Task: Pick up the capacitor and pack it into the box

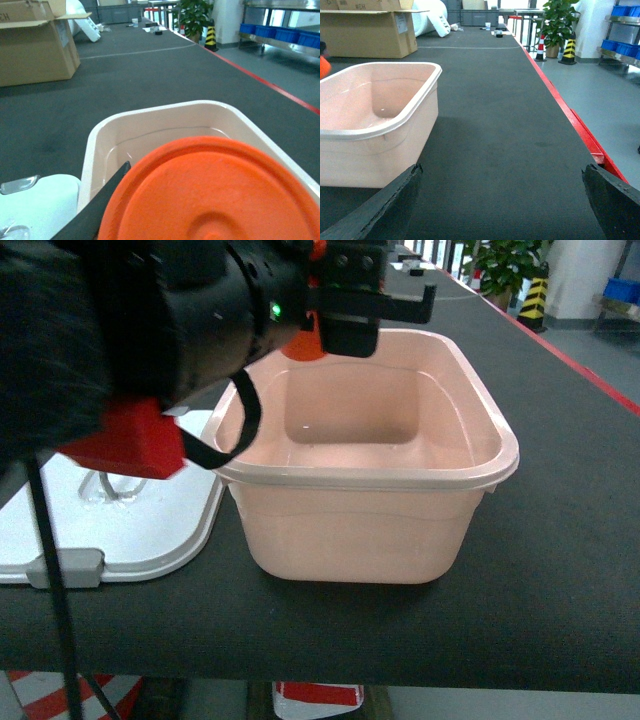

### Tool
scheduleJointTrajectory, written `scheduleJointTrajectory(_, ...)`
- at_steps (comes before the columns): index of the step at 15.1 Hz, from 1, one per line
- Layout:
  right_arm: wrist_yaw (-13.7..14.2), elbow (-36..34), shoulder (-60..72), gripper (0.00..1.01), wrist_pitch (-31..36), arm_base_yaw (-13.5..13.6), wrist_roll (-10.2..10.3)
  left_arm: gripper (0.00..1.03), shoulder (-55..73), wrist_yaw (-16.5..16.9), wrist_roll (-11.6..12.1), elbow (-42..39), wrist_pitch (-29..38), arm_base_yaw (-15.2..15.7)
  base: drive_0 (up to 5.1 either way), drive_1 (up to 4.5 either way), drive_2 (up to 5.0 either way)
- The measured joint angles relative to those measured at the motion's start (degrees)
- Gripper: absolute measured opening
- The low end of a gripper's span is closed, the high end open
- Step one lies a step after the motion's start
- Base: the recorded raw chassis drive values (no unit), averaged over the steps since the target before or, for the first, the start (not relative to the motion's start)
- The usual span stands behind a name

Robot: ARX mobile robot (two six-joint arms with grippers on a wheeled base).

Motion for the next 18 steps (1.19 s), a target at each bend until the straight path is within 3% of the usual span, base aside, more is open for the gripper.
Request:
scheduleJointTrajectory(1, 0.0, 0.0, 0.0, 0.98, 0.0, 0.0, 0.0, 0.66, 1.8, -0.1, 0.0, 0.6, -0.5, 0.0, 0.0, 0.0, 0.0)
scheduleJointTrajectory(5, 0.0, 0.0, 0.0, 0.98, 0.0, 0.0, 0.0, 0.82, 1.7, -0.5, -0.1, 0.5, 0.1, 0.0, 0.0, 0.0, 0.0)
scheduleJointTrajectory(7, 0.0, 0.0, 0.0, 0.98, 0.0, 0.0, 0.0, 1.0, 1.2, -0.7, -0.1, 0.5, 0.1, 0.3, 0.0, 0.0, 0.0)
scheduleJointTrajectory(9, 0.0, 0.0, 0.0, 0.98, 0.0, 0.0, 0.0, 0.98, 1.2, -0.7, -0.2, 0.5, 0.0, 0.3, 0.0, 0.0, 0.0)
scheduleJointTrajectory(10, 0.0, 0.0, 0.0, 0.98, 0.0, 0.0, 0.0, 0.98, 0.4, -3.4, -1.1, -0.5, 0.8, 0.8, 0.0, 0.0, 0.0)
scheduleJointTrajectory(11, 0.0, 0.0, 0.0, 0.98, 0.0, 0.0, 0.0, 0.98, -3.4, -4.8, -1.4, -5.3, 0.9, 3.1, 0.0, 0.0, 0.0)
scheduleJointTrajectory(13, 0.0, 0.0, 0.0, 0.98, 0.0, 0.0, 0.0, 0.98, -13.0, -4.9, -1.6, -12.5, 0.0, 12.7, 0.0, 0.0, 0.0)
scheduleJointTrajectory(15, 0.0, 0.0, 0.0, 0.98, 0.0, 0.0, 0.0, 0.98, -17.7, -2.5, -1.4, -16.4, 0.9, 23.4, 0.0, 0.0, 0.0)
scheduleJointTrajectory(16, 0.0, 0.0, 0.0, 0.98, 0.0, 0.0, 0.0, 0.98, -15.6, 0.0, -1.3, -17.2, 0.9, 26.9, 0.0, 0.0, 0.0)
scheduleJointTrajectory(18, 0.0, 0.0, 0.0, 0.98, 0.0, 0.0, 0.0, 0.98, -8.1, 1.8, -1.3, -17.4, 3.0, 29.3, 0.0, 0.0, 0.0)
